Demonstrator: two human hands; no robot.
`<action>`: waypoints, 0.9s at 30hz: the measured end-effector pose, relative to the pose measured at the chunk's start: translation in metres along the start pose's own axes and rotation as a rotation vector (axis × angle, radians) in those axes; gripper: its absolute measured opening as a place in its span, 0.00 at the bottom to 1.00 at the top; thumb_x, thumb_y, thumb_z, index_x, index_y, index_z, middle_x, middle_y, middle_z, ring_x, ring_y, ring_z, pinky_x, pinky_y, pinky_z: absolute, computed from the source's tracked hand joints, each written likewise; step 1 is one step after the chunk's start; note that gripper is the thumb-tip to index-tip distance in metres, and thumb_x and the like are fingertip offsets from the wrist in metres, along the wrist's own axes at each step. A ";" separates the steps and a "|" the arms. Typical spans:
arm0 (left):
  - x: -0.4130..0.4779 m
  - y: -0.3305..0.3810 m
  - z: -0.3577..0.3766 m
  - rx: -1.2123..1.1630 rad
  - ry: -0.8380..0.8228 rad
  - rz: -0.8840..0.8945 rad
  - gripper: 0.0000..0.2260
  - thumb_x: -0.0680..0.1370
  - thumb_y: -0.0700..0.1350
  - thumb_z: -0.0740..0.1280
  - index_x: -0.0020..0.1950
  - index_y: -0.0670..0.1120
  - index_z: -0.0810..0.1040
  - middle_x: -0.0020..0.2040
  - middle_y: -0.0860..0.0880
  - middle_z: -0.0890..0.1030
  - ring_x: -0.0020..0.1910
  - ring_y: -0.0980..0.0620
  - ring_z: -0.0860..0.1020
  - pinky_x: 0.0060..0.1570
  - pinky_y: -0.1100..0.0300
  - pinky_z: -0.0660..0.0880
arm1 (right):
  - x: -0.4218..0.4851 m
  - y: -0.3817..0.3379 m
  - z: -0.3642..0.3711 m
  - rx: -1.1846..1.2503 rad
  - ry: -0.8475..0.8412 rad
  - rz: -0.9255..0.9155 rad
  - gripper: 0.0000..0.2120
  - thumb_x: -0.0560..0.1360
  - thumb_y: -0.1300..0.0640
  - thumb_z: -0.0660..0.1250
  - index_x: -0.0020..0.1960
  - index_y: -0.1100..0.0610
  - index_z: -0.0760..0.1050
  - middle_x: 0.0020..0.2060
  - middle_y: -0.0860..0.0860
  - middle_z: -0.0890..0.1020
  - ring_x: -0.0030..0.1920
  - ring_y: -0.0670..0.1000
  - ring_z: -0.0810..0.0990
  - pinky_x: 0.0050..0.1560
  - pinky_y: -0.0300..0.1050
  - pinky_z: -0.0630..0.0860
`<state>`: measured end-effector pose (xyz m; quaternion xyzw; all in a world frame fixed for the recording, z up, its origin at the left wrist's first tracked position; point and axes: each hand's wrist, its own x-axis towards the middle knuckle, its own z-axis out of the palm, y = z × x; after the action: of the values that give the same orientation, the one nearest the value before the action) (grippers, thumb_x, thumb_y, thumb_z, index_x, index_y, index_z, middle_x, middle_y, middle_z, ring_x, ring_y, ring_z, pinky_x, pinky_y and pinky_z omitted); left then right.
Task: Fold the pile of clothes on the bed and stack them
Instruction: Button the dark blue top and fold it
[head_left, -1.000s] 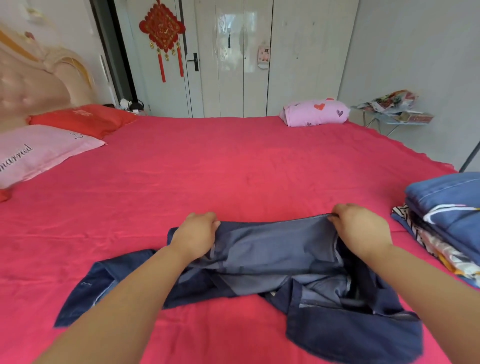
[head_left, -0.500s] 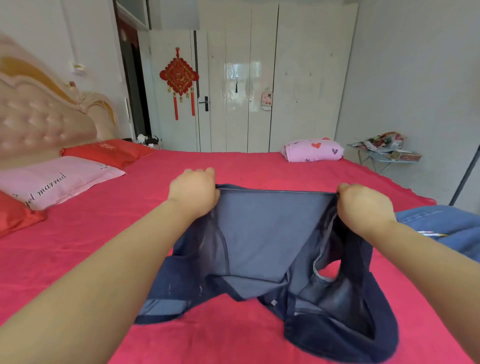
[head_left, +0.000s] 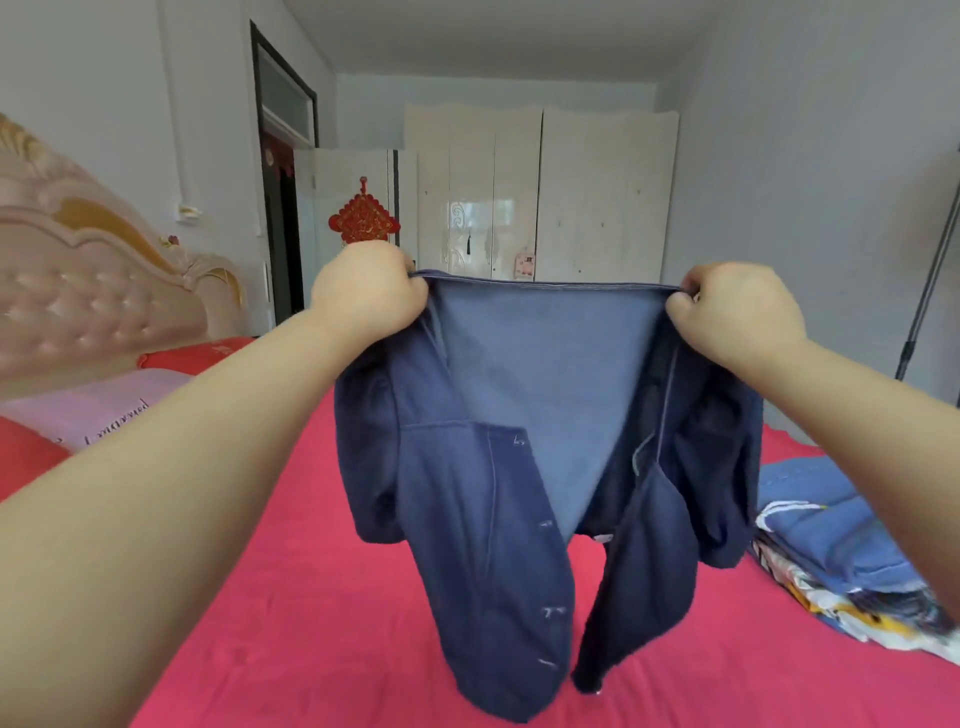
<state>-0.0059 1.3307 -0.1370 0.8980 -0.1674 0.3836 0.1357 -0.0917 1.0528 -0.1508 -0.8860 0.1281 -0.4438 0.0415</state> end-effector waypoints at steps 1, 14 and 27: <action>-0.001 -0.001 -0.006 -0.070 0.003 -0.003 0.12 0.77 0.45 0.59 0.35 0.41 0.71 0.30 0.45 0.68 0.40 0.42 0.70 0.38 0.57 0.63 | -0.001 -0.001 -0.006 0.011 -0.004 -0.019 0.11 0.75 0.58 0.57 0.49 0.60 0.77 0.49 0.61 0.78 0.53 0.62 0.75 0.45 0.49 0.70; -0.022 -0.019 -0.043 -0.279 -0.077 0.097 0.24 0.73 0.58 0.67 0.29 0.42 0.65 0.26 0.47 0.60 0.27 0.50 0.59 0.30 0.57 0.56 | -0.011 0.012 -0.042 0.218 -0.070 -0.125 0.23 0.74 0.42 0.63 0.37 0.63 0.73 0.33 0.56 0.76 0.39 0.58 0.73 0.41 0.49 0.67; -0.033 -0.028 -0.002 -0.268 -0.100 0.017 0.28 0.71 0.63 0.65 0.25 0.44 0.58 0.24 0.47 0.60 0.26 0.49 0.60 0.28 0.56 0.56 | -0.022 0.017 0.002 0.235 -0.162 -0.161 0.26 0.72 0.39 0.63 0.30 0.61 0.63 0.25 0.55 0.68 0.30 0.54 0.66 0.34 0.49 0.64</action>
<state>-0.0176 1.3631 -0.1627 0.8884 -0.2313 0.3138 0.2426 -0.1058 1.0421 -0.1719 -0.9152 0.0001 -0.3849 0.1193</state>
